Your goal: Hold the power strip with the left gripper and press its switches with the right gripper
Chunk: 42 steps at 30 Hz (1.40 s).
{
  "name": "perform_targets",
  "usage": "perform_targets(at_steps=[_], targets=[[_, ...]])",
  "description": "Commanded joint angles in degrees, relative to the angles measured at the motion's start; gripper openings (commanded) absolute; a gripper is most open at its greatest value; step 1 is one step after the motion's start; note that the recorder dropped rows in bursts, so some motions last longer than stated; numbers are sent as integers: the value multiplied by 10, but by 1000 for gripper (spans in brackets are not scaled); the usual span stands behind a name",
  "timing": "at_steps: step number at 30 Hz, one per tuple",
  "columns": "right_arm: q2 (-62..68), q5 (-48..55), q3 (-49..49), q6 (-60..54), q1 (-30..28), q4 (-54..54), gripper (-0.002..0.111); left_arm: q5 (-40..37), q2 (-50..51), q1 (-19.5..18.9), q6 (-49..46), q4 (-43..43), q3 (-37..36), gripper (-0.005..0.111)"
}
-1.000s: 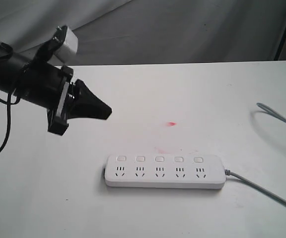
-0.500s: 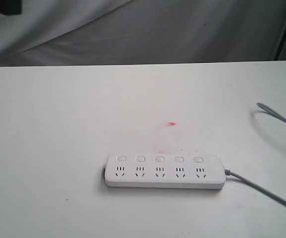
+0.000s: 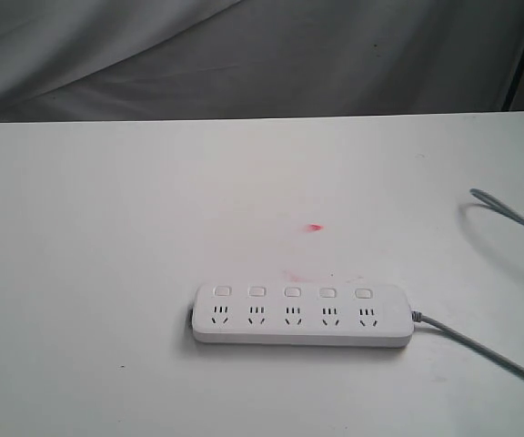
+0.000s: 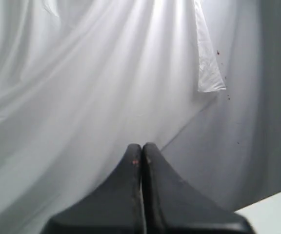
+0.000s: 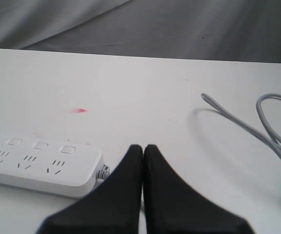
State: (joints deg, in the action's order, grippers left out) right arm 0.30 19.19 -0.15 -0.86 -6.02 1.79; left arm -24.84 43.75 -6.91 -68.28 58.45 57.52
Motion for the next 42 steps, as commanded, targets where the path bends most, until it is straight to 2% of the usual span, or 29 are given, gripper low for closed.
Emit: perform_targets(at_steps=[1, 9, 15, 24, 25, 29, 30, 31, 35, 42], targets=[[-3, 0, 2, 0, 3, 3, 0, 47, -90, -6, 8, -4, -63, 1], [-3, 0, 2, 0, 3, 3, 0, 157, -198, -6, 38, -4, -187, 1], [-3, 0, 2, 0, 3, 3, 0, 191, -261, -6, 38, -4, -276, 1], [-3, 0, 2, 0, 3, 3, 0, 187, -277, -6, 75, -11, -308, 1], [-3, 0, 2, 0, 3, 3, 0, 187, -280, -6, 114, -54, -313, 1], [-3, 0, 2, 0, 3, 3, 0, 190, -336, -6, 492, -422, -353, 1], [-3, 0, 2, 0, 3, 3, 0, 190, -357, -6, 567, -490, -367, 1], [-3, 0, 2, 0, 3, 3, 0, 190, -367, -6, 596, -526, -373, 1], [-3, 0, 2, 0, 3, 3, 0, 188, -413, -6, 666, -591, -404, 1], [-3, 0, 2, 0, 3, 3, 0, 186, -438, -6, 669, -592, -449, 1]])
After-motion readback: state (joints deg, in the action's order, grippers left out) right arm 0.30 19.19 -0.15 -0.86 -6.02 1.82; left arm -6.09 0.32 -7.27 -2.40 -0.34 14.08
